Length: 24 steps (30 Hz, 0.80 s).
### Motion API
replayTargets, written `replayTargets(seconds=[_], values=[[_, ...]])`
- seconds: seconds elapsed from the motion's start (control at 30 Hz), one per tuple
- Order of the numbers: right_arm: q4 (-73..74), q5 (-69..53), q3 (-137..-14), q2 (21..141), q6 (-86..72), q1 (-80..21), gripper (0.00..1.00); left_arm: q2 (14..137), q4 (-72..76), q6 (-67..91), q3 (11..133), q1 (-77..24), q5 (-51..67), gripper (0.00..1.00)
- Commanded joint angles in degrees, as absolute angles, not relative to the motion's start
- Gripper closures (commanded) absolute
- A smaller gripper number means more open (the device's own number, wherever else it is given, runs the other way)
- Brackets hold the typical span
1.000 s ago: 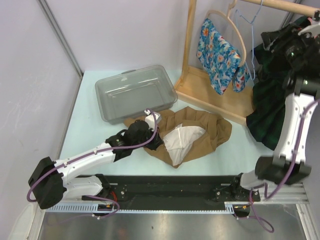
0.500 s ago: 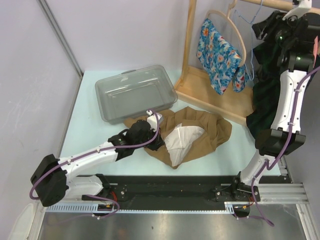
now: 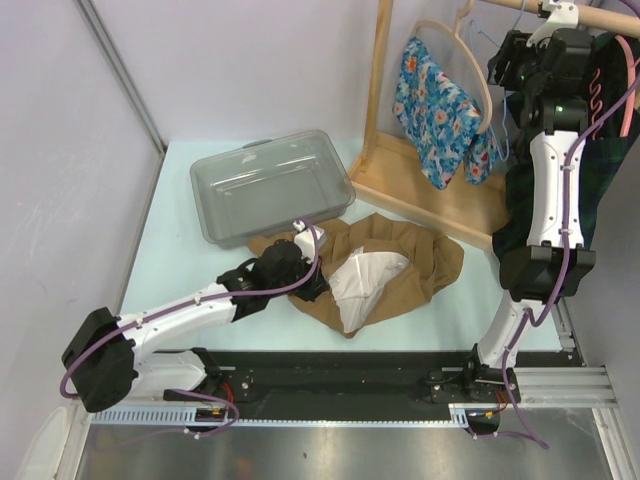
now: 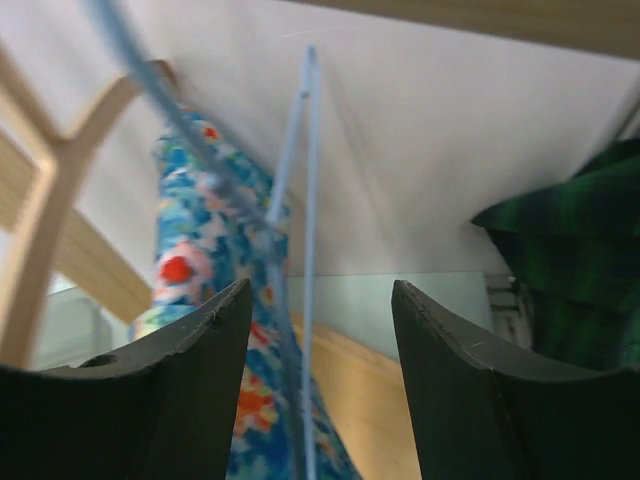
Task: Place the skirt on the hanger
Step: Grab a hanger with the right arm
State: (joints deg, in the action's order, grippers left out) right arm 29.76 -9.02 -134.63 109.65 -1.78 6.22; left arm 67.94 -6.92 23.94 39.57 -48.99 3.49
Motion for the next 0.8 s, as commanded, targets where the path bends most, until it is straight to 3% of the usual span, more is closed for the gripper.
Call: replayTargets(seconds=[0.0, 0.13, 0.2, 0.23, 0.33, 0.77], values=[[28.21, -3.95, -137.28, 110.3, -0.18, 6.33, 0.37, 67.94, -5.27, 24.35, 41.31, -48.69, 4.66, 1.0], [27.51, -4.74, -137.46, 111.36, -0.26, 6.07, 0.53, 68.2, -5.36, 24.26, 41.57, -48.78, 4.83, 1.0], [27.33, -4.92, -137.98, 111.8, -0.17, 5.63, 0.68, 68.29, -5.54, 24.26, 41.66, -48.69, 4.75, 1.0], [27.25, -4.92, -138.08, 111.88, -0.18, 5.54, 0.81, 68.29, -5.54, 24.26, 41.66, -48.69, 4.75, 1.0], [27.07, -4.4, -138.25, 111.36, -0.17, 5.1, 1.0, 68.2, -5.97, 24.43, 41.84, -48.69, 4.13, 1.0], [24.96, -2.9, -138.25, 103.45, 1.49, 4.57, 1.0, 68.12, -7.82, 25.49, 42.19, -48.69, 1.14, 1.0]])
